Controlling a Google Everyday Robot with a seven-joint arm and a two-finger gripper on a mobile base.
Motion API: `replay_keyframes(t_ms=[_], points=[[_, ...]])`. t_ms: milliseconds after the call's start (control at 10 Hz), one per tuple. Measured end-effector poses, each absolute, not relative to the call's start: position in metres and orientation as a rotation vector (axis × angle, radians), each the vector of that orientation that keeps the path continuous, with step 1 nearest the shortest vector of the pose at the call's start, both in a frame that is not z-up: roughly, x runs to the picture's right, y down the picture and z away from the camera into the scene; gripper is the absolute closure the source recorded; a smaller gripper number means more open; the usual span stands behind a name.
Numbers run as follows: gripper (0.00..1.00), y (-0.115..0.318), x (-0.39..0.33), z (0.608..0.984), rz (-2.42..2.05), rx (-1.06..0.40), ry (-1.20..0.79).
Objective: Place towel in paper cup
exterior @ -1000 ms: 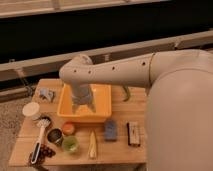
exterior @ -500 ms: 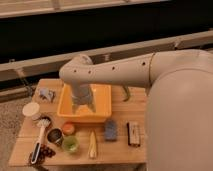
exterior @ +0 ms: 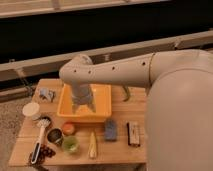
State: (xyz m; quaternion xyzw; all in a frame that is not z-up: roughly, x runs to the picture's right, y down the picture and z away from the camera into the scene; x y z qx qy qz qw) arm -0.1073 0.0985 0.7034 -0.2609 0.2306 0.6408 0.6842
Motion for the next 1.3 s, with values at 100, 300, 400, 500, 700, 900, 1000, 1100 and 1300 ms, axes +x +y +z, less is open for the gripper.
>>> replay_keyframes(t_ms=[100, 300, 400, 500, 700, 900, 1000, 1100, 1300], points=[[0.35, 0.099, -0.107, 0.703, 1.436, -0.585, 0.517], [0.35, 0.1, -0.106, 0.703, 1.436, -0.585, 0.519], [0.35, 0.1, -0.107, 0.703, 1.44, -0.589, 0.508], [0.35, 0.096, -0.111, 0.7, 1.457, -0.595, 0.472], [0.35, 0.072, -0.127, 0.692, 1.493, -0.61, 0.406], [0.35, 0.035, -0.149, 0.684, 1.524, -0.617, 0.341], [0.35, 0.021, -0.157, 0.686, 1.532, -0.608, 0.328], [0.35, 0.009, -0.171, 0.691, 1.528, -0.598, 0.315], [0.35, -0.014, -0.203, 0.703, 1.493, -0.571, 0.275]])
